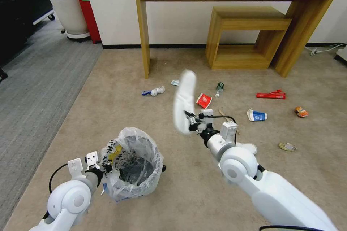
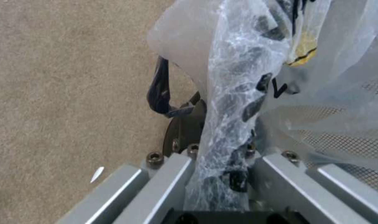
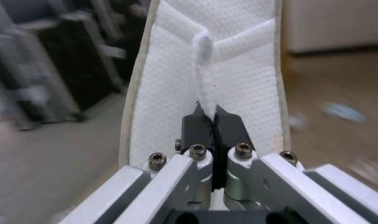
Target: Pick up the trash bin and place the garbage on the floor into it.
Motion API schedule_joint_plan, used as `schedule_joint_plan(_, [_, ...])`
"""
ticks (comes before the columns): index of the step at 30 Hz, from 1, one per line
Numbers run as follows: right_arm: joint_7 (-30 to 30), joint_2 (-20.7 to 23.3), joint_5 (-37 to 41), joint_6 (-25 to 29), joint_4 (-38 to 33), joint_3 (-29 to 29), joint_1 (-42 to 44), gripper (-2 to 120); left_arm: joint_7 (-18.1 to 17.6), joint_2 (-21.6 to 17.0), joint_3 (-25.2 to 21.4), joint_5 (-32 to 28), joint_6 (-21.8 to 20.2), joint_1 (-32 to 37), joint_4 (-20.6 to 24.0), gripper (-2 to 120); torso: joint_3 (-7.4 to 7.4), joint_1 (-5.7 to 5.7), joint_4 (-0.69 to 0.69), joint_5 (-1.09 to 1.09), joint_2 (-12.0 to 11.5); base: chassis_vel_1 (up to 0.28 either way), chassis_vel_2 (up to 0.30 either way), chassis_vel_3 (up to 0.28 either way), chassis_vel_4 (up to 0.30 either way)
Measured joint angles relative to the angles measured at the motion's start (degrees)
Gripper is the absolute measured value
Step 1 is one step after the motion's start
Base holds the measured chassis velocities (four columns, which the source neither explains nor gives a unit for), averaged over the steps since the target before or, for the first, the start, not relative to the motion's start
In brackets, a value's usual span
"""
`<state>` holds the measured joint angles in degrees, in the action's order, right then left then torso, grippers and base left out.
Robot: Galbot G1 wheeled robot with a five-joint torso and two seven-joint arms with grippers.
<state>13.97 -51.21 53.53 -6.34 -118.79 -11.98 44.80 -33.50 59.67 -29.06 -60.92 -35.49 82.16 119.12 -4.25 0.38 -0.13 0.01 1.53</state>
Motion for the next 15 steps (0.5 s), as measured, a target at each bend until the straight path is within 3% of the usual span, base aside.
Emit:
schedule_joint_plan(6, [-7.6, 0.7, -0.5, 6.8, 0.9, -6.3, -7.3, 0, -1.5, -0.7, -0.5, -2.4, -0.6, 0.1, 1.8, 0, 0.00, 0.00, 0.00, -0.01, 0.0, 0.000, 0.000, 0.000, 0.000])
schedule_joint_plan(15, [-11.1, 0.7, -0.4, 9.7, 4.1, -13.9, -11.5, 0, -2.3, -2.8, -1.5, -4.3, -0.7, 1.2, 3.9, 0, 0.00, 0.00, 0.00, -0.01, 0.0, 0.000, 0.000, 0.000, 0.000])
